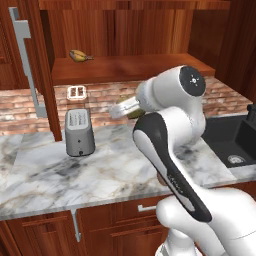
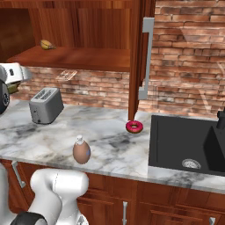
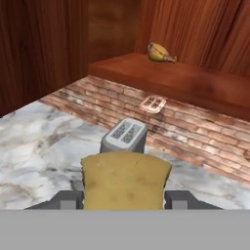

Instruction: Pick the sponge and soap dispenser from the cabinet and place them on the counter.

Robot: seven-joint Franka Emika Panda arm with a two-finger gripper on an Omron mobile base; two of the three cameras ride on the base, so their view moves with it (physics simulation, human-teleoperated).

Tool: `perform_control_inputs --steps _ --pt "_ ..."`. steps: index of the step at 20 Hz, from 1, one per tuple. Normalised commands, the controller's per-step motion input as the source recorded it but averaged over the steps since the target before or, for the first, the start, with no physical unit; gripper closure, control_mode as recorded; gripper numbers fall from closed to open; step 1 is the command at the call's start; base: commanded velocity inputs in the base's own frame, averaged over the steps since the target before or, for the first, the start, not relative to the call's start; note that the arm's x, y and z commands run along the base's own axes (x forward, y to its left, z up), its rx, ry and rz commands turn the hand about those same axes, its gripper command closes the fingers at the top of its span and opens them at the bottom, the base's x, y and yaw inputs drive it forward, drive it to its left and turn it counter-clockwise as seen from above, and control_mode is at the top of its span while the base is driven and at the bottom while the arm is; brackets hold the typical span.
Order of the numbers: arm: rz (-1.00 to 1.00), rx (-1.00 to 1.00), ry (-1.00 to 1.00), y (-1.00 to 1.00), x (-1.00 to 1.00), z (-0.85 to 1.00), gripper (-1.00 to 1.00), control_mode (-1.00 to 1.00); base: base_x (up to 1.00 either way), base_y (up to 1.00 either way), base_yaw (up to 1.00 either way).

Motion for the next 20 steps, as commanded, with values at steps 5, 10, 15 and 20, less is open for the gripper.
perform_control_inputs --steps 5,10,15,20 --pt "-0.05 0.01 0.09 -0.07 -0.52 -0.33 1.00 -1.00 0.00 0.00 0.00" --pt "-0.04 0.01 0.08 -0.08 -0.44 -0.39 1.00 -1.00 0.00 0.00 0.00" --pt "0.00 0.03 0.07 0.00 -0.07 -0.30 1.00 -1.00 0.00 0.00 0.00" --pt "0.00 0.01 0.08 0.00 0.00 -0.19 1.00 -1.00 0.00 0.00 0.00"
